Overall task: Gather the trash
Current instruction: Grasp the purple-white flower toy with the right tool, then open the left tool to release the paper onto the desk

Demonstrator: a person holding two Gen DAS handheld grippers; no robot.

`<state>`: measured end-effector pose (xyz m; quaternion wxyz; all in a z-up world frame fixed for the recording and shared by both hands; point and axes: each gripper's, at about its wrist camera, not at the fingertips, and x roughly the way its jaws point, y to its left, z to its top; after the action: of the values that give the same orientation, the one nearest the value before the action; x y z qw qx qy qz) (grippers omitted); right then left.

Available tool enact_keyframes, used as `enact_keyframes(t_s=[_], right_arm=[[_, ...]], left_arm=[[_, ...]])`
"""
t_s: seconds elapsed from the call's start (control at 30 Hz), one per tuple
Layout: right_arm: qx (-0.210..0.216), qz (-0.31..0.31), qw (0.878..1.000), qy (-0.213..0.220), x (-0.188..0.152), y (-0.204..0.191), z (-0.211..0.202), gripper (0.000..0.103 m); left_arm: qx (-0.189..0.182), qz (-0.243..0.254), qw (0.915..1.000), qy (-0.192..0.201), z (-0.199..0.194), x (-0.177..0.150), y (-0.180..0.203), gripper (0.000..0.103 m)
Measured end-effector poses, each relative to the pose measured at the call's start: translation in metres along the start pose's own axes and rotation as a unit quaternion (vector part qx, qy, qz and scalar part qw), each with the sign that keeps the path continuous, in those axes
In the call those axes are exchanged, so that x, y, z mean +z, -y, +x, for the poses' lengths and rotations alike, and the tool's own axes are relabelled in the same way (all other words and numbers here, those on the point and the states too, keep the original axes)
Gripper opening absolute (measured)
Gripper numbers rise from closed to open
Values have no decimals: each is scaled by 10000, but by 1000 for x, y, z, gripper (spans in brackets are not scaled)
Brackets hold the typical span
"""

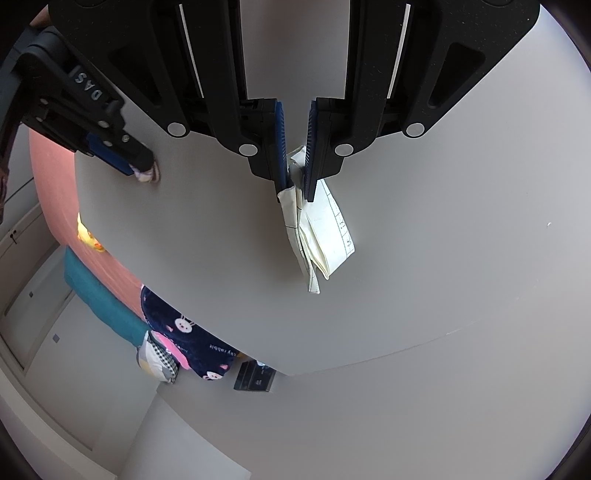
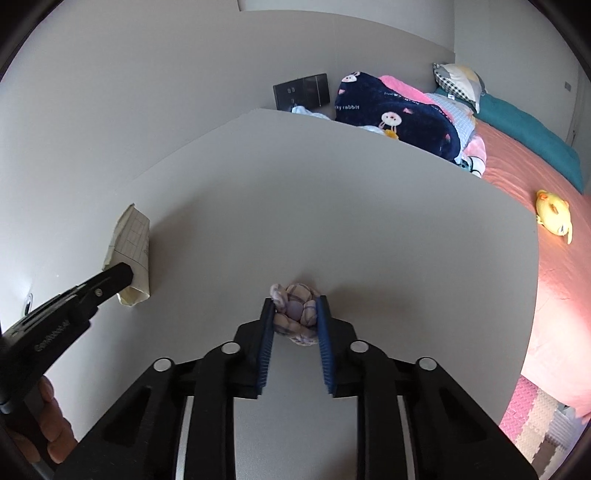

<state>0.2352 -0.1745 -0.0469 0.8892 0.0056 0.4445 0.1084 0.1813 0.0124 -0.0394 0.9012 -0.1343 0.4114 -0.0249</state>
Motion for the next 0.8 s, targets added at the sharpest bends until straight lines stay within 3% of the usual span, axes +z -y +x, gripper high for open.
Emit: enact_keyframes(t_s=[0.43,0.8], right_arm=[[159,143,9997,114,-4,18,-31,19],[265,299,9989,256,-18,35,-66,19]], left_arm=[[45,57,10000,-35,-3,0,2,8],[12,445,9990,89,-31,-10,39,8]])
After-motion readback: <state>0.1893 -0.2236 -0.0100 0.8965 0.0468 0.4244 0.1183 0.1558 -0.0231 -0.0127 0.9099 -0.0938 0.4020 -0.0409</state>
